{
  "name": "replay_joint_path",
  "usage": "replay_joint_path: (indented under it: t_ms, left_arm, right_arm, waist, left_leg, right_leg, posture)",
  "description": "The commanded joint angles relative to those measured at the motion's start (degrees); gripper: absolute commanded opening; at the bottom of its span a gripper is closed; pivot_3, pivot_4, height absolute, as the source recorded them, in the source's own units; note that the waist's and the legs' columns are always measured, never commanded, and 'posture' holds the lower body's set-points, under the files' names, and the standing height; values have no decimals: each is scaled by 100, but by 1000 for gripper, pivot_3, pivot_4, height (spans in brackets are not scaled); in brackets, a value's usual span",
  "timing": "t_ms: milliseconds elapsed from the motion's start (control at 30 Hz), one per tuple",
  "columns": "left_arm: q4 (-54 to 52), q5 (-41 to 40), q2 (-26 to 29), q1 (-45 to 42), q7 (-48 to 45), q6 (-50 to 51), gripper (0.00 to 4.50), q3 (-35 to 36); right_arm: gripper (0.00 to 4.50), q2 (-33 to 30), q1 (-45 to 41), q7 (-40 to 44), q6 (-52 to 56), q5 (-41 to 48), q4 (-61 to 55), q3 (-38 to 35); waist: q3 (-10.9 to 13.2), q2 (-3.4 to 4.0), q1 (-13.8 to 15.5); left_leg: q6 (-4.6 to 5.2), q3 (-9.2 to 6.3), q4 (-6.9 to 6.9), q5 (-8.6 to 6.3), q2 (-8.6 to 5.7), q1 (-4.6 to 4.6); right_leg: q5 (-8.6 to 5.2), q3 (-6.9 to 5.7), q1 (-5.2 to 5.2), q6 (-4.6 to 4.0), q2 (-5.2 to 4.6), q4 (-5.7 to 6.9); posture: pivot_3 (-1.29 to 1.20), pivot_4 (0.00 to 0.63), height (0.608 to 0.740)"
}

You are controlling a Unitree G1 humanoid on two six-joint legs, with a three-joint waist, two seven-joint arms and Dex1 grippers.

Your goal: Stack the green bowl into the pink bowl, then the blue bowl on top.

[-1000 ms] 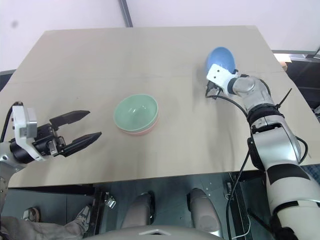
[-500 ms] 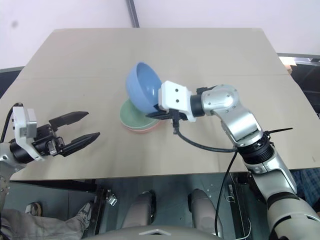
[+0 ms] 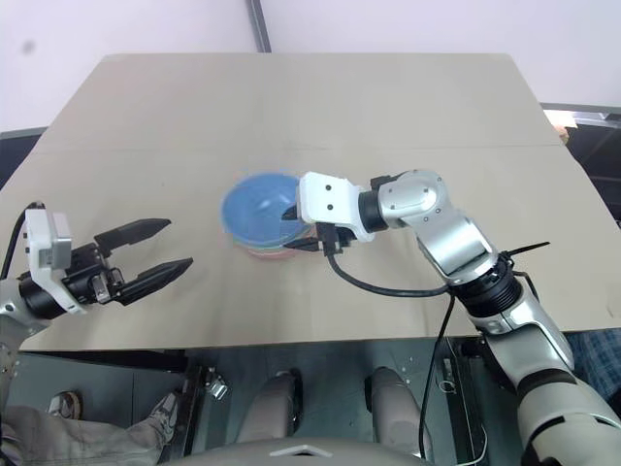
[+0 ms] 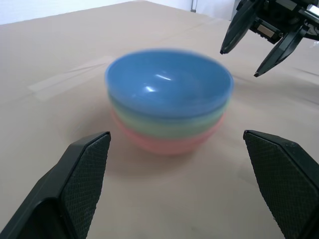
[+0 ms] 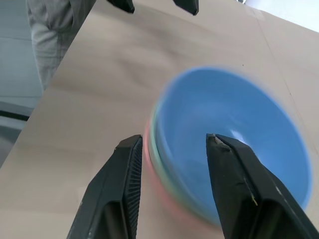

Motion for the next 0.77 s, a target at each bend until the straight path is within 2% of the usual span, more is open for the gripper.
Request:
replay_joint_path:
  t_ms: [33,200,233,267,333,367,400,667,767]
  left_arm:
    - [-219,-178,-36,-15,49,-11,4500,167]
    - [-468,-148,-287,98,422,-26,4500,131]
    - [-525,-188,-286,161,339,-41,4500,157]
    - [-552,-271,-266,237,274,21,4500,206]
    - [-581,-308,-266,346,284,46,4500,300]
    - [-594,-298,-256,393,293,40,4500,328]
    - [-606,-271,-227,450,286,35,4500,360]
    - [-394,-40,29,678,100,-98,4500,690]
    - [-285,-129,112,633,-162,-151,4500,770]
  right_arm:
    - [1996,-39,-117,-111,-53,86,-435,-285]
    - [1996,-159,155,-527,1134,1023,-1002,-1367]
    - [2514,-277,291,-620,1311,1106,-1119,-1567]
    - [2803,-518,527,-629,1407,1119,-1279,-1707]
    - [3688,-881,984,-818,1634,1129,-1586,-1996]
    - [4239,-1026,1187,-933,1762,1165,-1730,-2138]
    - [4380,-1191,1422,-989,1911,1246,-1926,-2287]
    - [4380,-1938,2696,-1376,2459,1582,-2849,-3116]
    - [4380,-2003,2912,-1532,2548,1730,-2972,-3294]
  waist:
    - [0,-1,0]
    - [-1,-2,11]
    - [-5,-8,28]
    - [-7,-11,50]
    - [-8,-13,101]
    - [-8,-13,115]
    - [-6,-11,122]
    - [-11,-19,124]
    - [-11,-19,137]
  left_leg:
    - [0,0,0,0,0,1]
    - [0,0,1,0,0,-2]
    - [0,-1,0,0,0,-3]
    - [0,-2,0,0,0,-4]
    - [0,-1,-2,-1,-1,-5]
    - [1,1,-1,-1,-1,-6]
    - [1,3,-1,-1,-1,-5]
    - [1,11,4,-1,0,4]
    - [1,11,4,-1,0,1]
  right_leg:
    - [0,0,0,0,0,0]
    - [0,1,1,0,-1,-1]
    - [0,0,1,0,-1,-2]
    - [0,-1,1,-1,-1,-3]
    - [0,-1,4,-1,-3,-11]
    - [-1,0,3,-1,-4,-13]
    - [-1,0,2,-1,-4,-11]
    - [-17,11,0,24,0,-5]
    - [-17,11,0,25,0,-8]
  posture:
    - [0,150,740]
    - [0,150,740]
    - [0,150,740]
    - [0,150,740]
    - [0,150,740]
    - [0,150,740]
    - [0,150,740]
    - [0,150,740]
    - [0,150,740]
